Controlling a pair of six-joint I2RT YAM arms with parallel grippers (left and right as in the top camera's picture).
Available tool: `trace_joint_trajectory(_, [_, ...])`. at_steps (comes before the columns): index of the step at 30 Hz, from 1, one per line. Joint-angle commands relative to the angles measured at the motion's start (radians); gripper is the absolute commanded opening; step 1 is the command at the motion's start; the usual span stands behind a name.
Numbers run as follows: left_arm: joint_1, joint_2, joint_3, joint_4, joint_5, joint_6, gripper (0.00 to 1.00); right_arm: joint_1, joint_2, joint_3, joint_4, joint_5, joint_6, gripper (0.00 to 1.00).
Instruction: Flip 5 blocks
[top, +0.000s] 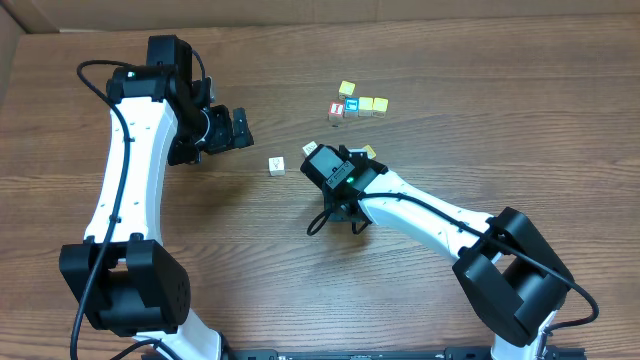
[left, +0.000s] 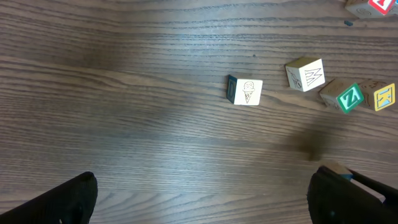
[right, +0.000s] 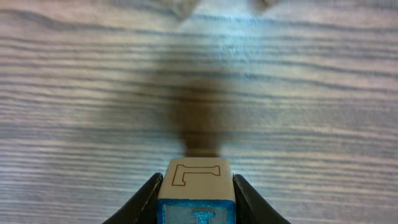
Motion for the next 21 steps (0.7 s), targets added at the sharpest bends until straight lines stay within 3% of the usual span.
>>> trace_joint_trajectory(1, [0.000,0.013,0.020,0.004,-0.010,-0.010,1.00,0.001,0.001,-0.021,0.027,0.020,-0.029,0.33])
trace_joint_trajectory(15, [0.000,0.013,0.020,0.004,-0.010,-0.010,1.00,-0.004,0.001,-0.062,0.088,-0.019,-0.035,0.33])
trace_joint_trajectory(19, [0.000,0.013,0.020,0.004,-0.010,-0.010,1.00,-0.004,0.001,-0.062,0.089,-0.037,-0.035,0.38])
trace_joint_trajectory(21, [0.000,0.013,0.020,0.004,-0.010,-0.010,1.00,-0.004,0.001,-0.062,0.089,-0.042,-0.035,0.49])
